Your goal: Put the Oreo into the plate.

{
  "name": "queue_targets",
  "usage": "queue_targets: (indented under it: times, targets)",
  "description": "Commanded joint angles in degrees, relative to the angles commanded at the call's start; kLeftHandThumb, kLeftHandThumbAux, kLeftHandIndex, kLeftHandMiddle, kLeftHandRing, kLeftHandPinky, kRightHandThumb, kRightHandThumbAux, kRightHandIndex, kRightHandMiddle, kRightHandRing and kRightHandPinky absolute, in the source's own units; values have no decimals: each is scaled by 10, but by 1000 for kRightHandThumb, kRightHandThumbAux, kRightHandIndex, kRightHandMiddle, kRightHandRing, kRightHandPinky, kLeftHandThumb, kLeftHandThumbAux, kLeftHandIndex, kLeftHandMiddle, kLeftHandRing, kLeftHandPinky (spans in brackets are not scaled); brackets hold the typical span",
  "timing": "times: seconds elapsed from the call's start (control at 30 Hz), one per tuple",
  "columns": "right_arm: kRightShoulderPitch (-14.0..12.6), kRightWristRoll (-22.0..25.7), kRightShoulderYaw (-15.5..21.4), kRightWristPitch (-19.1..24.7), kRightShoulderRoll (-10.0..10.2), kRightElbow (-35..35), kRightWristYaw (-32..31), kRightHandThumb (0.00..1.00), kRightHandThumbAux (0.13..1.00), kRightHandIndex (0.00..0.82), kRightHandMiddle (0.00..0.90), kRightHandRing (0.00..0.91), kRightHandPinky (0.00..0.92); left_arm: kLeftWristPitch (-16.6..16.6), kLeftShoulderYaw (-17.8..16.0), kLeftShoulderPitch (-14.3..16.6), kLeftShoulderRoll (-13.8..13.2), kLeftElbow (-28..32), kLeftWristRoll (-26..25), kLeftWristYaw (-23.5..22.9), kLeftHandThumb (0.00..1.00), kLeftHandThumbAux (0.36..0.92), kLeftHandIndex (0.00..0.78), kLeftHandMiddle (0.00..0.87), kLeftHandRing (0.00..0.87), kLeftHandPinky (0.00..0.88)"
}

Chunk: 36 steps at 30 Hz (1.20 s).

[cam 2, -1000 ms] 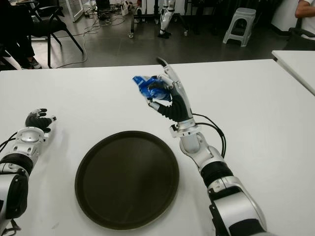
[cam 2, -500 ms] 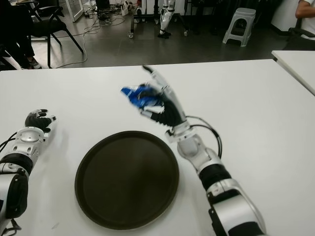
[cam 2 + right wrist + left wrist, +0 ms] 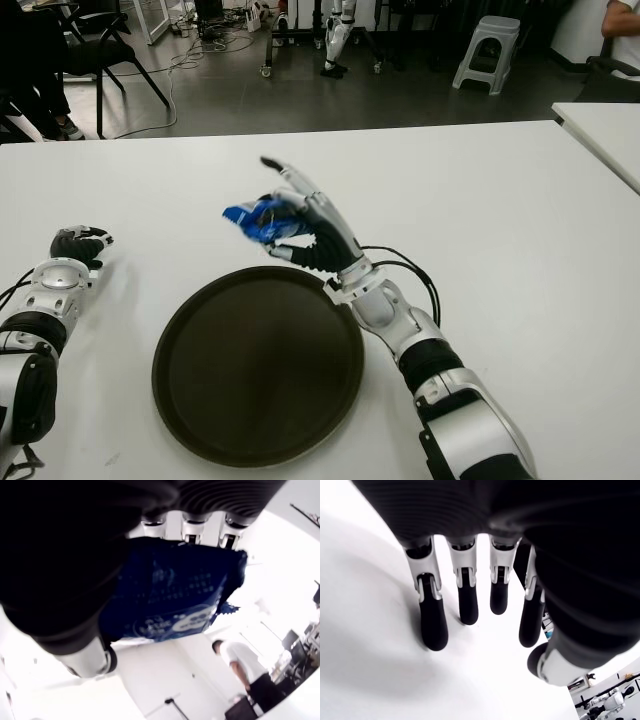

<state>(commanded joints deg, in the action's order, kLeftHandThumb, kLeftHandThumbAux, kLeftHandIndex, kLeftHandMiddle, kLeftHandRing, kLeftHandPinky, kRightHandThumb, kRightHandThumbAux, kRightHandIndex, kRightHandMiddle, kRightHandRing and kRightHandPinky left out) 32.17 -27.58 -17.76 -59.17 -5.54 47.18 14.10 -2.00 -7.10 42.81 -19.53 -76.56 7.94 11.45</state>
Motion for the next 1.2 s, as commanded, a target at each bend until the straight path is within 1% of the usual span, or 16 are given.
queue_targets:
  times: [0.23,0.43,0.57,0.67,0.77,0.97,1.2]
  targets:
    - [-5,10,-8,0,4,-10,-35,711,714,422,37,0,0,1,-2,-1,0,-1,0,1,685,720,401,173,196,220]
    - [-8,4,-13,-4,6,-17,-47,711,714,422,43,0,0,1,-5,-2,0,-1,-2,-1,685,719,401,170,198,234]
    - [-9,-2,-16,-5,5,-20,-47,711,713,422,51,0,0,1,-6,-2,1,-1,-2,-2,684,719,400,166,194,235]
    - [-12,-24,-21,-4,2,-29,-32,712,713,422,52,0,0,0,-4,-2,1,-1,0,-1,682,720,400,170,197,242]
    - [-13,-36,-23,-3,0,-32,-24,713,712,422,51,0,0,-1,-4,-2,1,-1,1,-2,680,720,399,171,197,243]
    - [-14,-51,-27,-1,-1,-34,-17,713,712,422,51,0,0,0,-7,-2,1,-1,-2,-4,679,720,399,164,185,222]
    - [-15,-63,-32,2,-2,-34,-10,712,712,422,47,0,0,1,-8,-2,0,-2,-2,-9,678,721,399,165,185,225]
